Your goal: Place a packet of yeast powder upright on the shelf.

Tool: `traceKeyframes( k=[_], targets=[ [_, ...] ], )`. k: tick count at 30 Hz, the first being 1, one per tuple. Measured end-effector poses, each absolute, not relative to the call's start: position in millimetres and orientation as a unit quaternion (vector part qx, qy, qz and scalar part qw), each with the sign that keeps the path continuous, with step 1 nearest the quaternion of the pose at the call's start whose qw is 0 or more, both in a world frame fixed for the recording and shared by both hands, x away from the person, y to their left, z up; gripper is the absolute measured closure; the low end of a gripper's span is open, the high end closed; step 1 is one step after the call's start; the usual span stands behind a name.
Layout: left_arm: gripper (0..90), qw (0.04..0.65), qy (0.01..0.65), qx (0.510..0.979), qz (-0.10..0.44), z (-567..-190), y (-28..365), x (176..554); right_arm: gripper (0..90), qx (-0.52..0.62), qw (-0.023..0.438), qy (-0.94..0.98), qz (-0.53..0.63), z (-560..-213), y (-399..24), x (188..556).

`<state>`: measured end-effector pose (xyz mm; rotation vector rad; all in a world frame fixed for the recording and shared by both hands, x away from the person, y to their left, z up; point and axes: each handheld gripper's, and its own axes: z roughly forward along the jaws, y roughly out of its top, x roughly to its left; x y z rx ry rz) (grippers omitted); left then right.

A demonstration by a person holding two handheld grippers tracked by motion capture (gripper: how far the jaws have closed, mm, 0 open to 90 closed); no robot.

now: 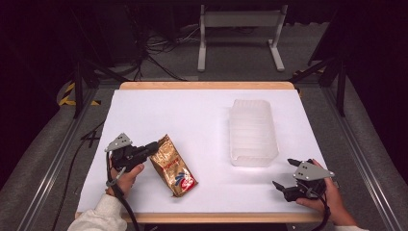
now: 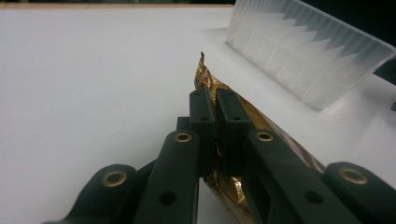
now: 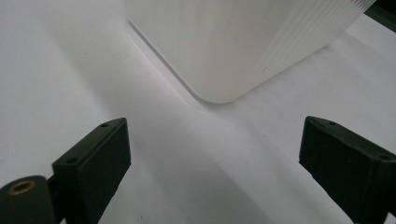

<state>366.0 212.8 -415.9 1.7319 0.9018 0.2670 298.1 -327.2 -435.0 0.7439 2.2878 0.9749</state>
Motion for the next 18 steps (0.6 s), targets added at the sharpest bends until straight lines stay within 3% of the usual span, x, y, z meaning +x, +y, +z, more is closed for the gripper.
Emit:
traceKeyframes(
  k=[18],
  targets=[
    [86.6, 0.589, 0.308, 0.736, 0.131, -381, 191, 342, 9.6, 0.28, 0.268, 0.845, 0.368, -434, -328, 297]
  ],
)
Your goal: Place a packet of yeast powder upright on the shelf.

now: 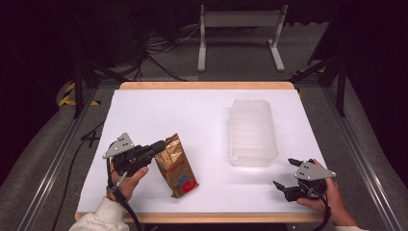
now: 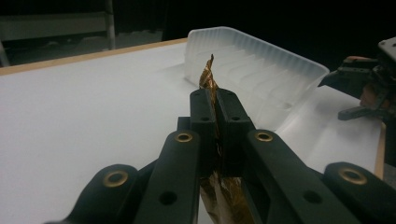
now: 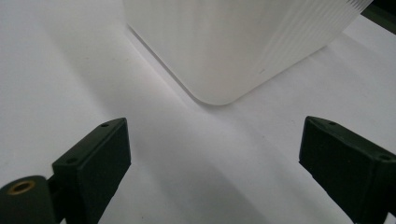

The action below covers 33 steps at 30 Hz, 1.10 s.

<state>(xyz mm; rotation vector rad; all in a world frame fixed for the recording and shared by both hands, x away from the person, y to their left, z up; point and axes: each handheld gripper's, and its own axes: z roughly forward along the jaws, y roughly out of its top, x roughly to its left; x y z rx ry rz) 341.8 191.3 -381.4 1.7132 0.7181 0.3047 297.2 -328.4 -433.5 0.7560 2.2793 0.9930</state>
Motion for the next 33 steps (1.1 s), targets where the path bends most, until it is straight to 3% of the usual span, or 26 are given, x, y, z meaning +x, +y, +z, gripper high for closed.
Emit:
traceKeyframes(
  k=[33],
  targets=[
    [86.9, 0.612, 0.251, 0.737, 0.138, -352, 182, 334, 9.6, 0.282, 0.267, 0.843, 0.372, -433, -330, 298]
  ],
)
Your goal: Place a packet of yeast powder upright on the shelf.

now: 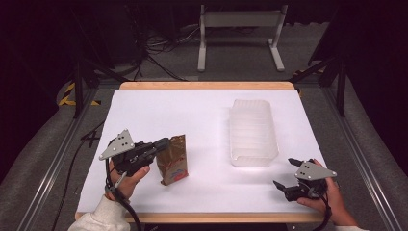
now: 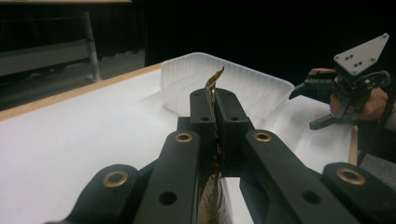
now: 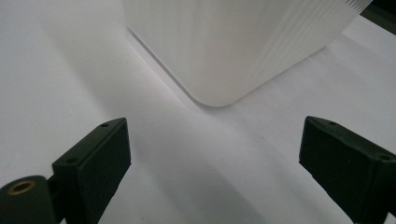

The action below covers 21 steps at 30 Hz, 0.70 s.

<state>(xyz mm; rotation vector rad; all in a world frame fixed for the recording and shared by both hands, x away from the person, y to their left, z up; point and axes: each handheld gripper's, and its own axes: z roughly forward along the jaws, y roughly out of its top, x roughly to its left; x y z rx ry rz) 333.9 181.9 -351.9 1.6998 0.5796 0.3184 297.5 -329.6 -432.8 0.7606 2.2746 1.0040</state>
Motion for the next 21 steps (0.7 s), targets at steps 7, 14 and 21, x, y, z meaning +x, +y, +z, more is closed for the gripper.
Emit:
traceKeyframes(
  k=[7, 14, 21],
  targets=[
    [86.9, 0.615, 0.238, 0.738, 0.142, -344, 178, 339, 9.6, 0.283, 0.267, 0.843, 0.372, -433, -330, 297],
    [86.9, 0.608, 0.216, 0.75, 0.144, -335, 169, 347, 9.6, 0.281, 0.266, 0.843, 0.374, -433, -329, 297],
    [86.9, 0.611, 0.199, 0.754, 0.136, -327, 152, 358, 9.6, 0.282, 0.266, 0.843, 0.374, -433, -330, 297]
  ],
)
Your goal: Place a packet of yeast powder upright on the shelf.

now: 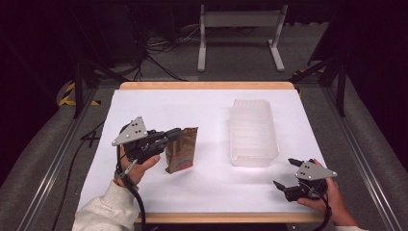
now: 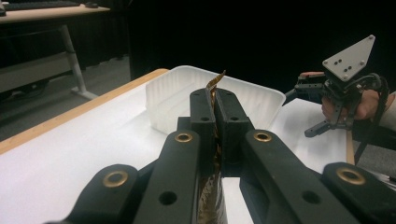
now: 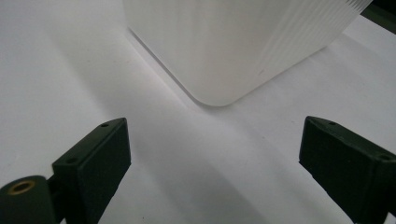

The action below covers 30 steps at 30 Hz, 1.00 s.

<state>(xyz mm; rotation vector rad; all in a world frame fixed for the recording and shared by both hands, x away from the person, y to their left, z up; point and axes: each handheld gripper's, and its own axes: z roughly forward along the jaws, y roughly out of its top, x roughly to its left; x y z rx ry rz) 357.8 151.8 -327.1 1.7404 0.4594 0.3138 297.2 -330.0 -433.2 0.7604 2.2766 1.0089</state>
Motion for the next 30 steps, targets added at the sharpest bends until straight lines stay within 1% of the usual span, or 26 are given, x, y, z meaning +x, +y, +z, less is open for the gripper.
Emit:
traceKeyframes(
  k=[4, 15, 20, 25, 27, 30],
  targets=[
    [86.9, 0.606, 0.189, 0.761, 0.133, -324, 144, 365, 9.6, 0.281, 0.265, 0.843, 0.374, -433, -330, 297],
    [87.0, 0.611, 0.17, 0.762, 0.132, -313, 125, 381, 9.6, 0.282, 0.265, 0.843, 0.373, -434, -330, 297],
    [87.0, 0.607, 0.17, 0.765, 0.13, -307, 116, 390, 9.6, 0.28, 0.264, 0.843, 0.376, -433, -330, 297],
    [87.0, 0.609, 0.157, 0.767, 0.125, -304, 105, 401, 9.6, 0.28, 0.264, 0.842, 0.377, -433, -330, 297],
    [87.0, 0.609, 0.142, 0.77, 0.126, -302, 101, 405, 9.6, 0.279, 0.263, 0.843, 0.377, -433, -330, 297],
    [87.0, 0.607, 0.141, 0.772, 0.124, -301, 96, 409, 9.6, 0.279, 0.263, 0.843, 0.378, -433, -330, 297]
  ],
)
